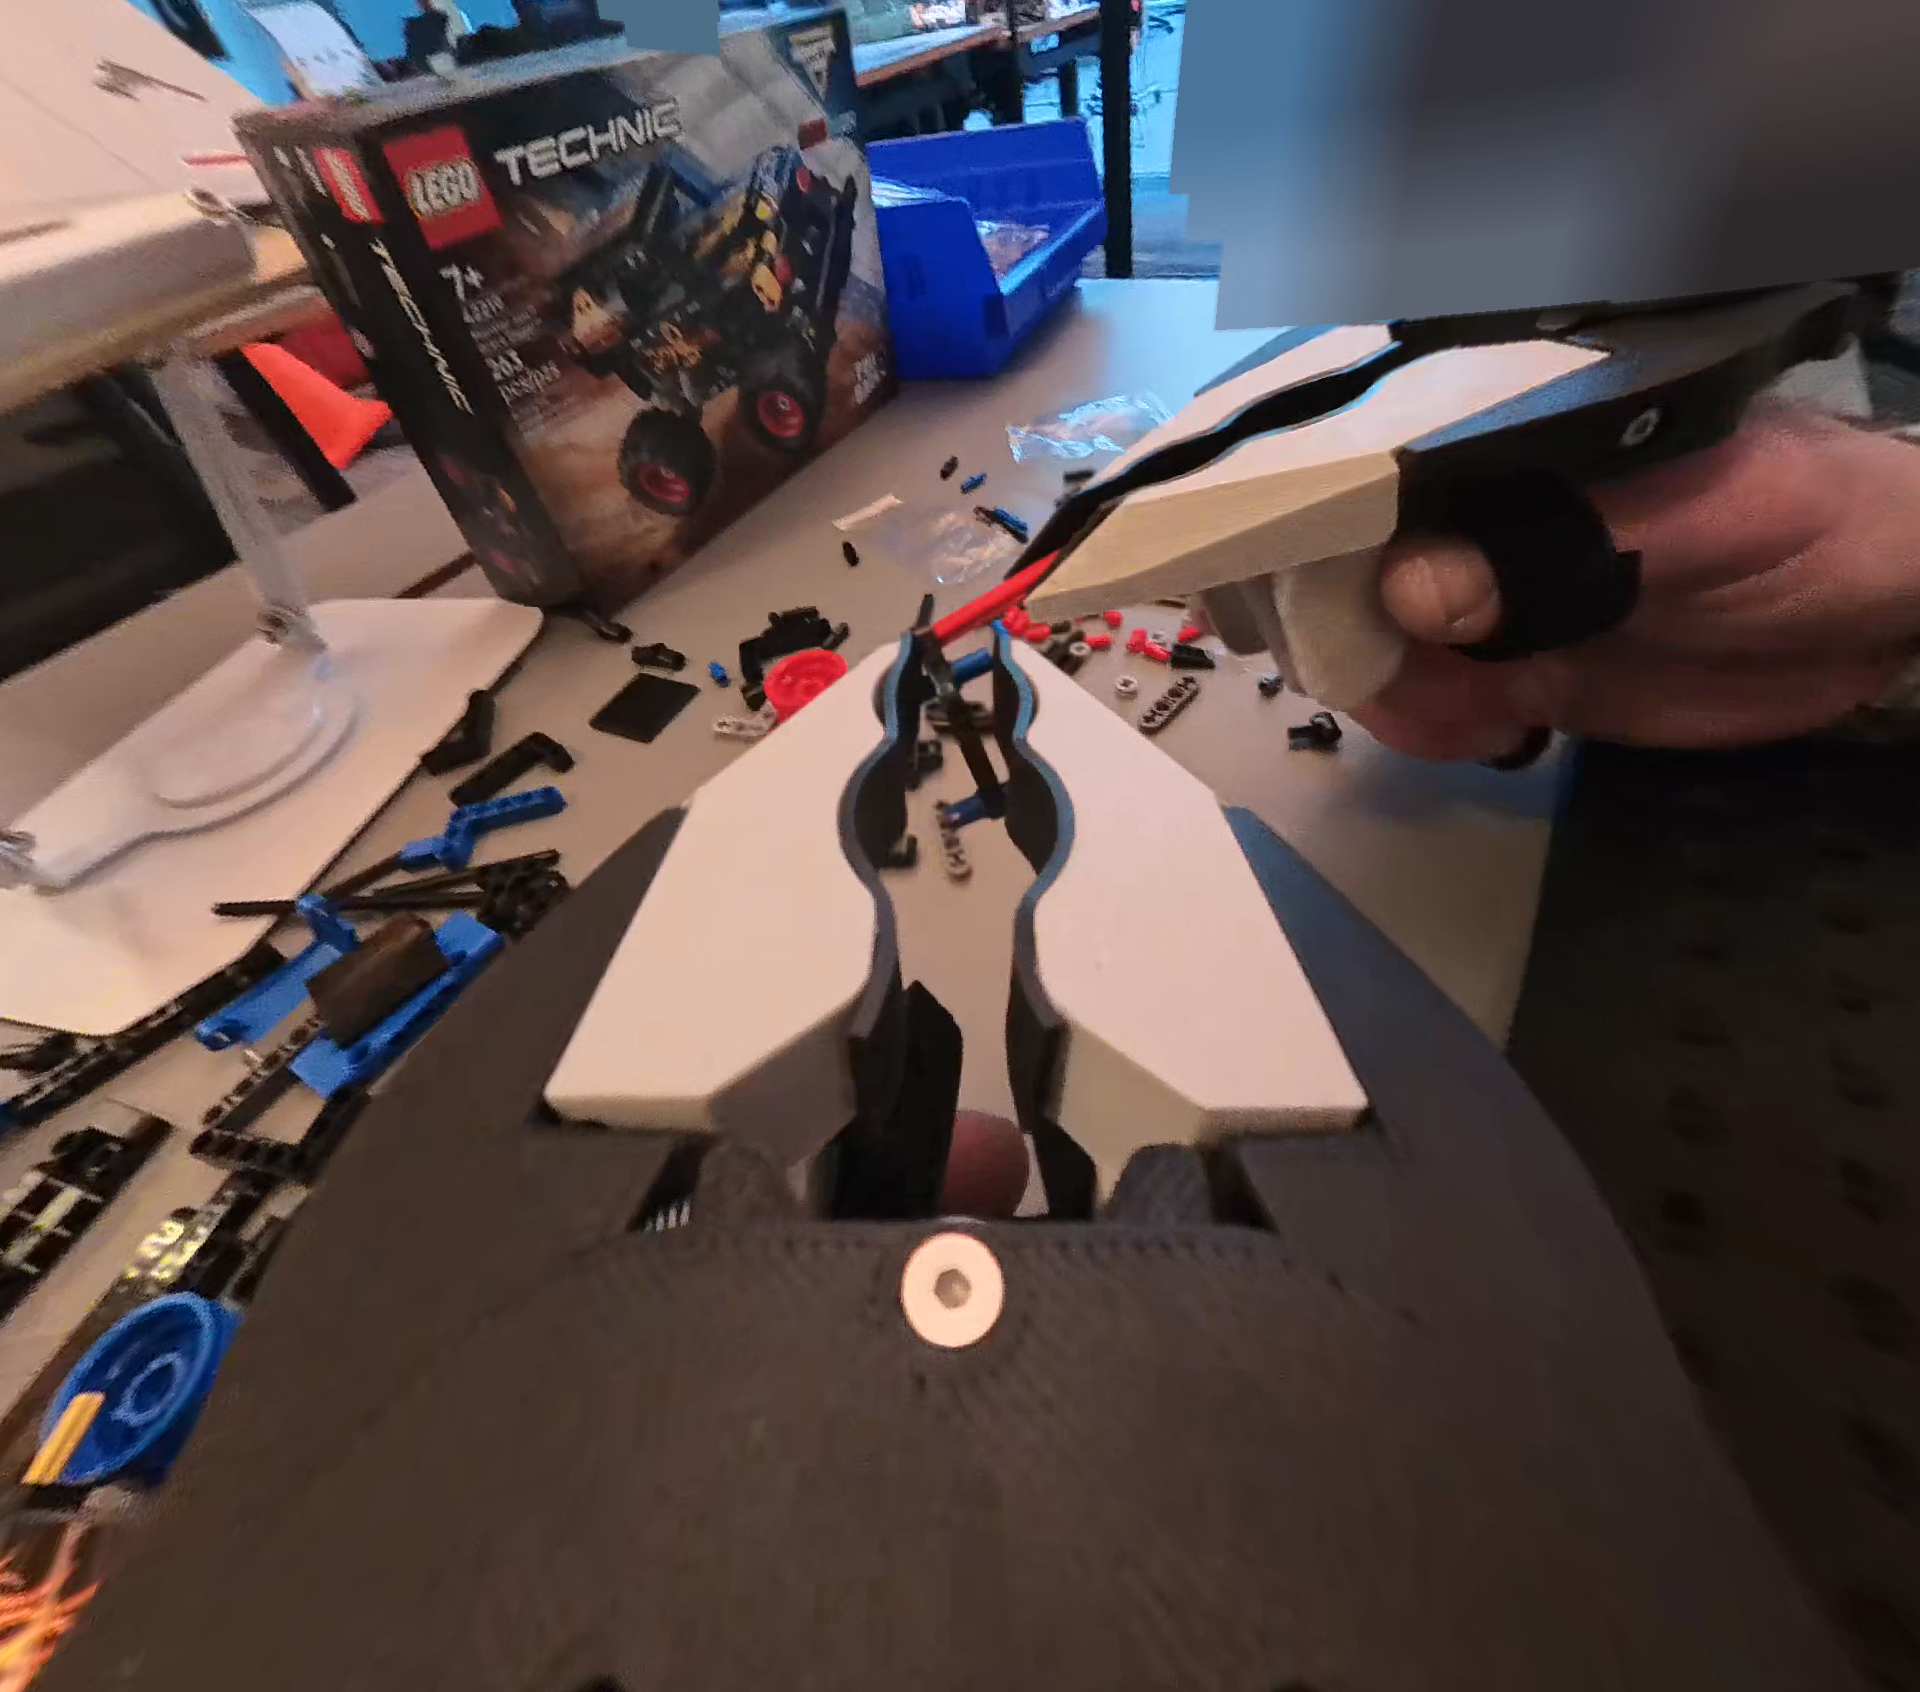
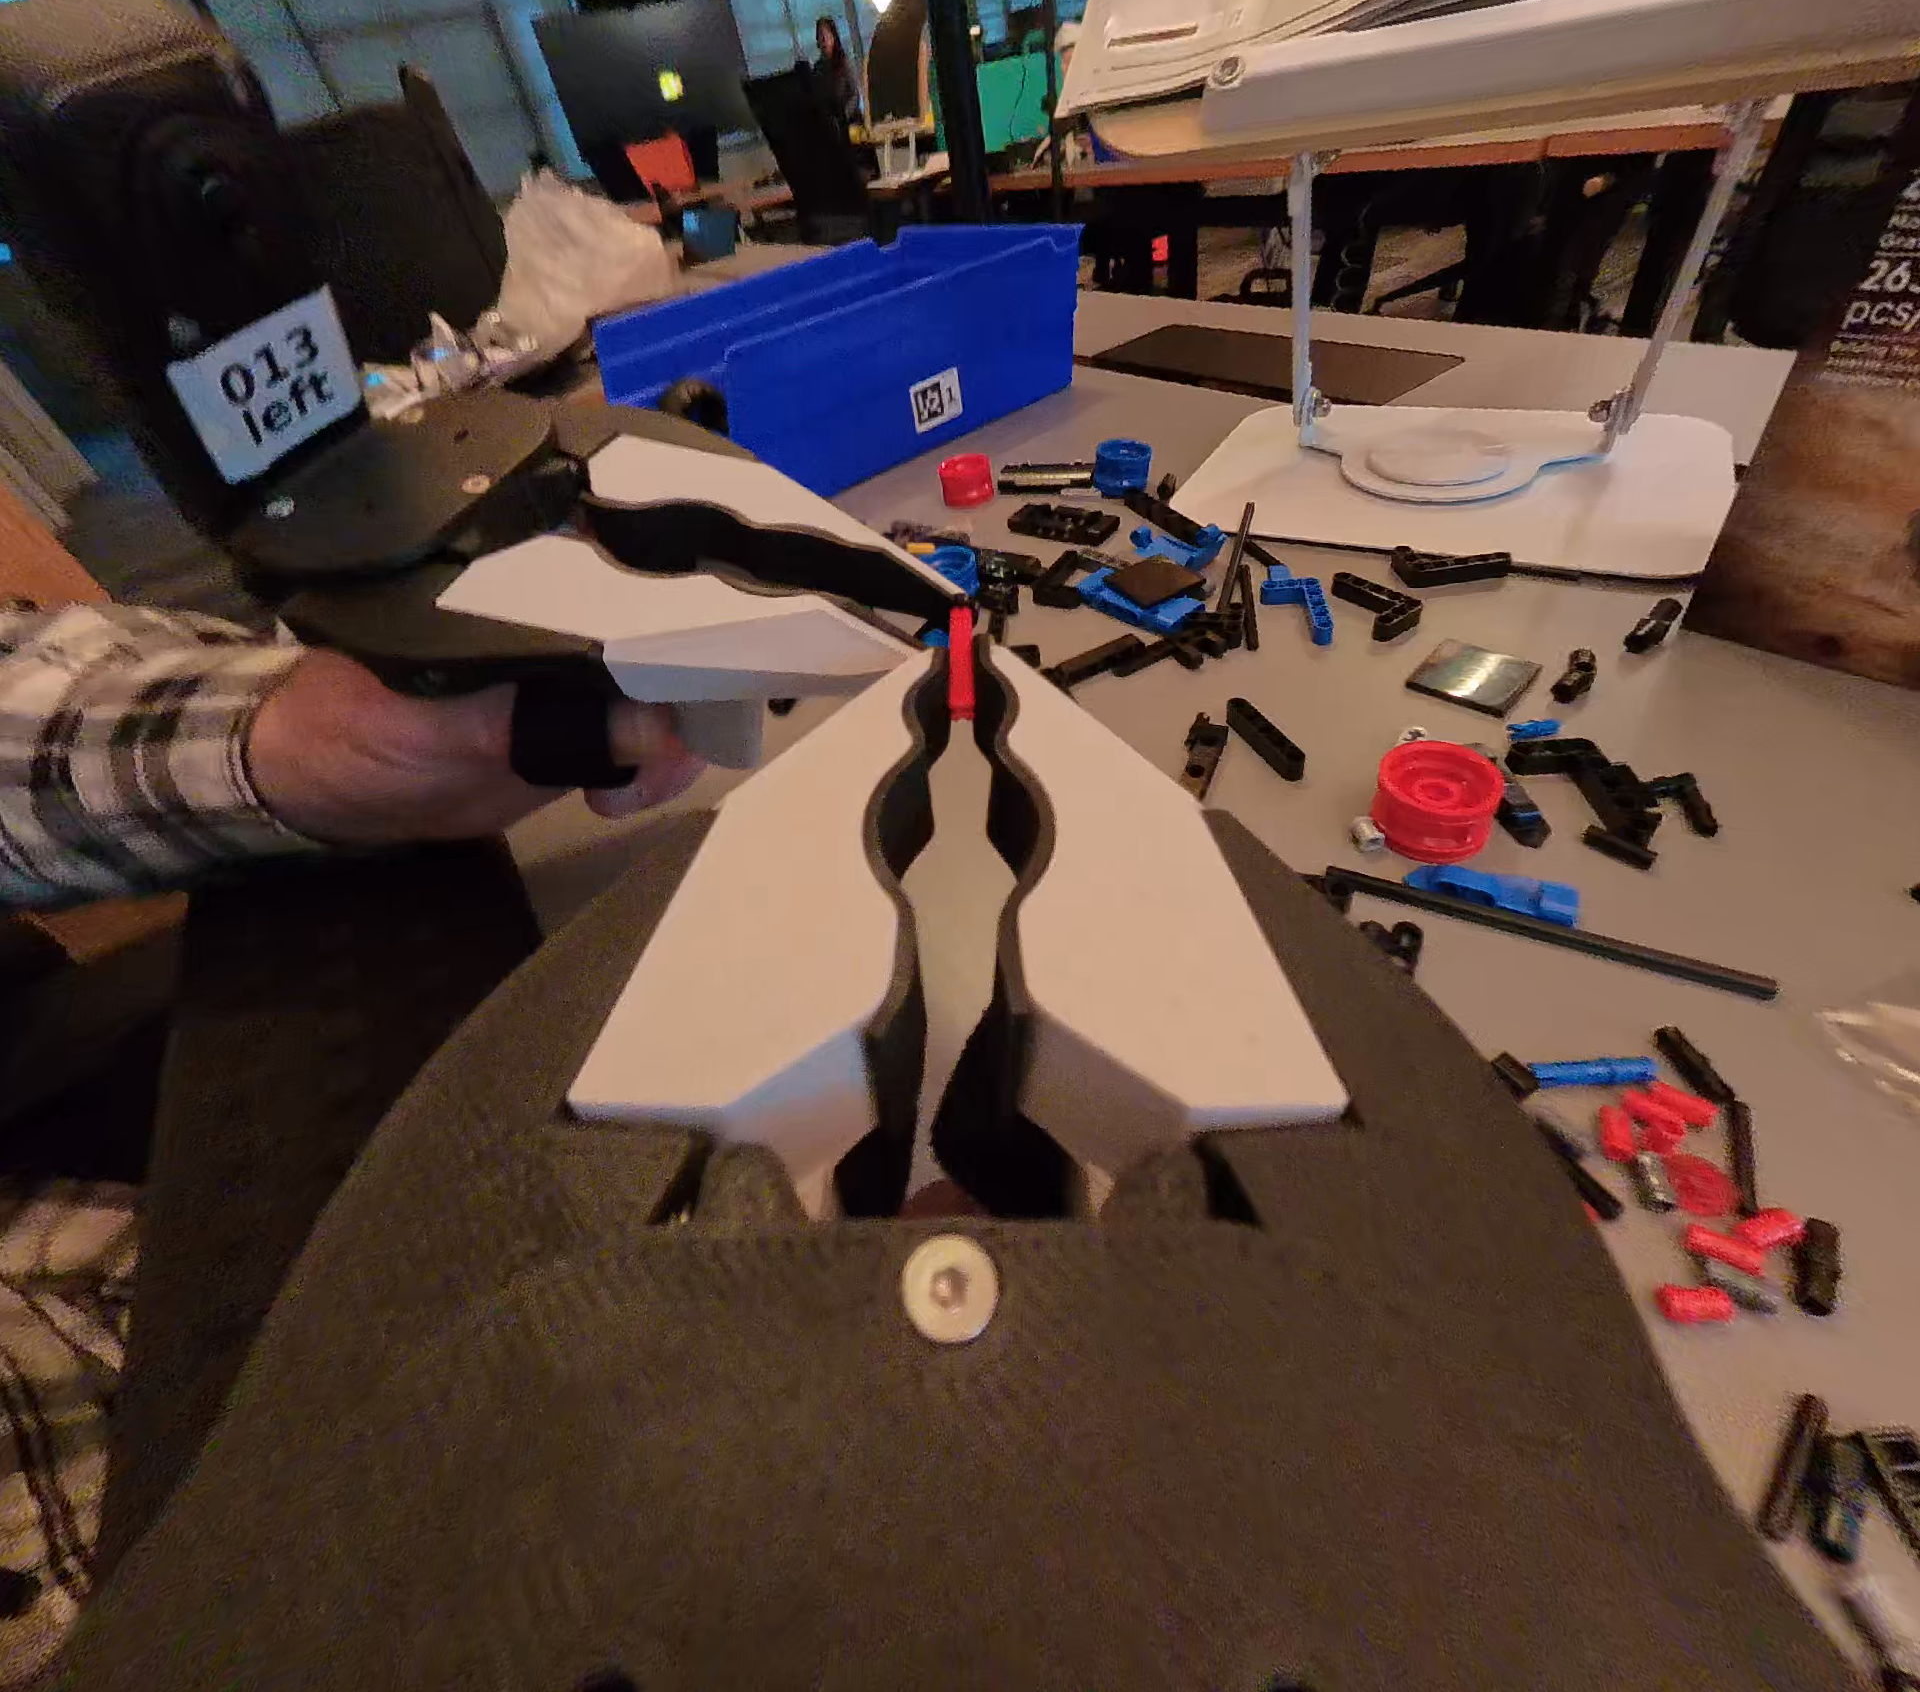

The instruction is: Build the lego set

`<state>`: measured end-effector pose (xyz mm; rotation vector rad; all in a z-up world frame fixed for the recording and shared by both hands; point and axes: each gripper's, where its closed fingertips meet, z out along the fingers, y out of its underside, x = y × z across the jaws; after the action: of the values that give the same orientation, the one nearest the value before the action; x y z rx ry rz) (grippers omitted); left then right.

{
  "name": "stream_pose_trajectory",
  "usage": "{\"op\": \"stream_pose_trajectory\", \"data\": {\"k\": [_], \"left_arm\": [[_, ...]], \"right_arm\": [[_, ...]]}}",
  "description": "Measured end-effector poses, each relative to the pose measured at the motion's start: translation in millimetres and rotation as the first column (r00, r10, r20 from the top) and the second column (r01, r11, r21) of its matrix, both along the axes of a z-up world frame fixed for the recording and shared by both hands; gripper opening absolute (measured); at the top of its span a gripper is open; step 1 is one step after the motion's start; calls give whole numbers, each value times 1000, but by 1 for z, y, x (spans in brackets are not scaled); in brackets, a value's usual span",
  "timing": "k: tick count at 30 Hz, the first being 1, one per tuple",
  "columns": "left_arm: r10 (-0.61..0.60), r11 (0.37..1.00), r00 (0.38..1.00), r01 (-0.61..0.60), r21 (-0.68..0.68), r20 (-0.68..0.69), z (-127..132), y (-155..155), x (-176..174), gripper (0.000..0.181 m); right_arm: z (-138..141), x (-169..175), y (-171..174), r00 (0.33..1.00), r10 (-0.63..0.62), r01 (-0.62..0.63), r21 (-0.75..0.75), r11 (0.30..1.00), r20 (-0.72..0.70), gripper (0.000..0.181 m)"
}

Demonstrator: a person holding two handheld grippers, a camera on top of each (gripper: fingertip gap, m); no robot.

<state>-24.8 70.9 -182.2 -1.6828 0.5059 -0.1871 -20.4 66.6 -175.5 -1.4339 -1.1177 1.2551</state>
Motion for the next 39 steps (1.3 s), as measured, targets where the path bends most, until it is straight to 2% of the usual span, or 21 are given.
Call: {"op": "stream_pose_trajectory", "data": {"k": [6,16,24,30,39], "left_arm": [[64,993,996,-57,107,-57,17,1,1,10],[112,977,980,-80,197,-161,28,-1,4,9],[118,965,931,-25,262,-346,29,-6,4,10],[102,963,904,15,269,-416,28,-10,4,9],[98,968,928,-6,249,-359,29,-8,2,15]], "right_arm": [[15,-1,1,993,-30,18,-99,995,-113,1],[25,3,-2,987,-17,3,-86,996,-158,1],[25,4,-6,985,40,-60,-116,991,-169,1],[24,3,-10,982,96,-121,-148,982,-165,0],[26,3,-4,978,71,-106,-177,979,-195,0]]}}
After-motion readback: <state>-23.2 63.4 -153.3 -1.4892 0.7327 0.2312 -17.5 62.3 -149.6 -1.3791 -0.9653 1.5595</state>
